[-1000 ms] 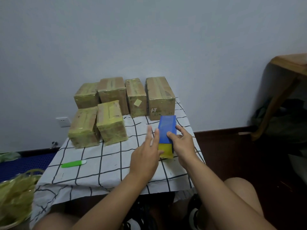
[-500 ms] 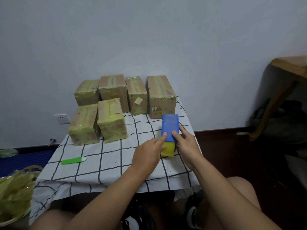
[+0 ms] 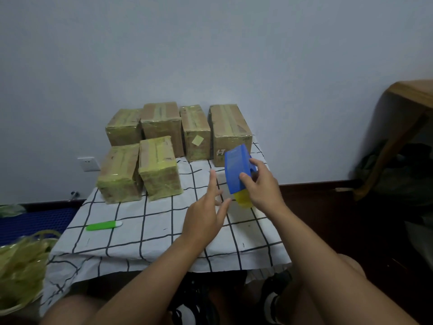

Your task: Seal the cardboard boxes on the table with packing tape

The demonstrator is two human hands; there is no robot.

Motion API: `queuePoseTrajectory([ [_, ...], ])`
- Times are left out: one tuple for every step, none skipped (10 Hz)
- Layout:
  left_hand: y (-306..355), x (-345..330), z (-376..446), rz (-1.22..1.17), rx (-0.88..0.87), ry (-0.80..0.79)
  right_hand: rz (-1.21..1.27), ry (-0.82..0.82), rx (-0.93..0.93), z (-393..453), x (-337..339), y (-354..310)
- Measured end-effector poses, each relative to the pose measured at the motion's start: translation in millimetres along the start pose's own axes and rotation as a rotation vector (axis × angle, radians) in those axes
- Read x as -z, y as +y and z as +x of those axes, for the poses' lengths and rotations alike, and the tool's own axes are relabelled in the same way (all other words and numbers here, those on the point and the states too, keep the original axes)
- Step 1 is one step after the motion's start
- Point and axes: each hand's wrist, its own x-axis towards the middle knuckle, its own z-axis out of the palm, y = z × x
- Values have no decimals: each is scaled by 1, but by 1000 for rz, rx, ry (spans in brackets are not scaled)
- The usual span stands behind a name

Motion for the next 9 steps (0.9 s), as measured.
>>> queuePoseTrajectory([
  [-6,9,5,40,59,-3,-336,-67,21,15,-1,-7],
  [-16,13,8,109,86,-54,-671,-146,26,22,-12,-6],
  [-21,13,9,135,124,-119,-808,-257,8,23,-31,10],
  [-25,14,5,145,120,-178,-857,-287,28,14,-45,24],
  [-30,14,2,142,130,-234,-825,-261,62,8,-50,33],
  [-31,15,0,155,146,-263,-805,-275,76,6,-47,34],
  [-31,13,-2,165,132,-266,-816,-275,97,2,-47,35],
  [-26,21,-5,173,115,-278,-867,-279,104,-4,-46,33],
  [-28,30,0,207,80,-256,-929,-265,137,0,-42,28],
])
